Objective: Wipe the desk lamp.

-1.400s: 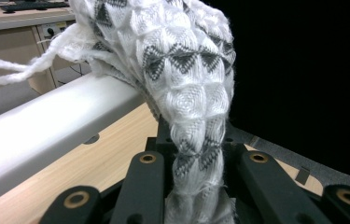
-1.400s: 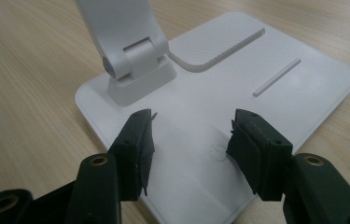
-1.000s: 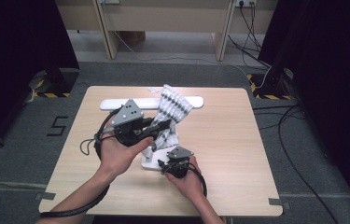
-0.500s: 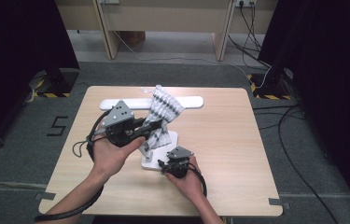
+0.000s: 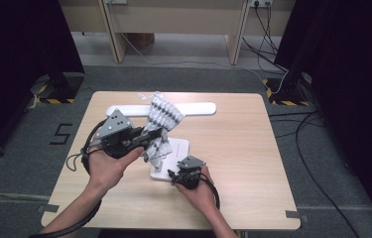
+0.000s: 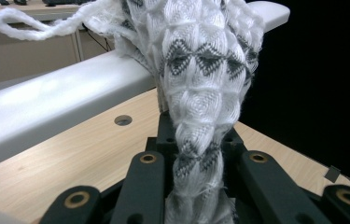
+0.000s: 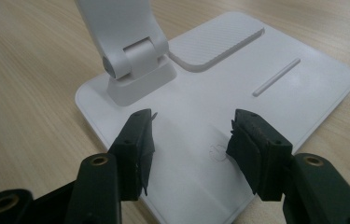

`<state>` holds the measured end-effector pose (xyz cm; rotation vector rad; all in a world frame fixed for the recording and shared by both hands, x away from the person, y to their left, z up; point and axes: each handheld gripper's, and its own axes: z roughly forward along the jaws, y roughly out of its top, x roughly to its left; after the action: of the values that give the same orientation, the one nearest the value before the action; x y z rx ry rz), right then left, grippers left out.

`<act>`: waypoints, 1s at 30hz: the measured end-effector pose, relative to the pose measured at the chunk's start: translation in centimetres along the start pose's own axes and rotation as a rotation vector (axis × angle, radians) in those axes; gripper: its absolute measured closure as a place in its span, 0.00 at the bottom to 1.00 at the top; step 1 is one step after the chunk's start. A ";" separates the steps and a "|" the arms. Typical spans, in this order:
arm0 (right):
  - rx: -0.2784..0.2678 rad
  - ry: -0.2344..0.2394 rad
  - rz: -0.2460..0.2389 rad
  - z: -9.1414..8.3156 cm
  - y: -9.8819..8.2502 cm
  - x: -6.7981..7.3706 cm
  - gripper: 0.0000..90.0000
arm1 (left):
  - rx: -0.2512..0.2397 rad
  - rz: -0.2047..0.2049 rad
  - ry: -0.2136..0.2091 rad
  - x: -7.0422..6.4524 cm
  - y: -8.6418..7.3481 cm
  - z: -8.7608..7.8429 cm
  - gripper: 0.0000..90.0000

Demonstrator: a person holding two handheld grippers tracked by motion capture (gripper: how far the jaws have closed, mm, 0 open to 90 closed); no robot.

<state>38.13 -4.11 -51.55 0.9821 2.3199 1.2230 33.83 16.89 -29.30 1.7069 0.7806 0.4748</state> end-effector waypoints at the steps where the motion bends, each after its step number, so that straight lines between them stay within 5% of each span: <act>1: 0.000 0.000 0.000 0.0 0.0 0.0 0.54 | -0.001 -0.004 0.006 0.2 -0.1 -0.2 0.85; 30: 0.001 0.001 0.002 0.0 0.0 0.0 0.55 | -0.006 -0.024 0.091 2.5 -1.9 -3.3 0.85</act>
<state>38.09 -4.08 -51.55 0.9852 2.3207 1.2232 32.92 21.20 -30.45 1.6783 0.8633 0.5412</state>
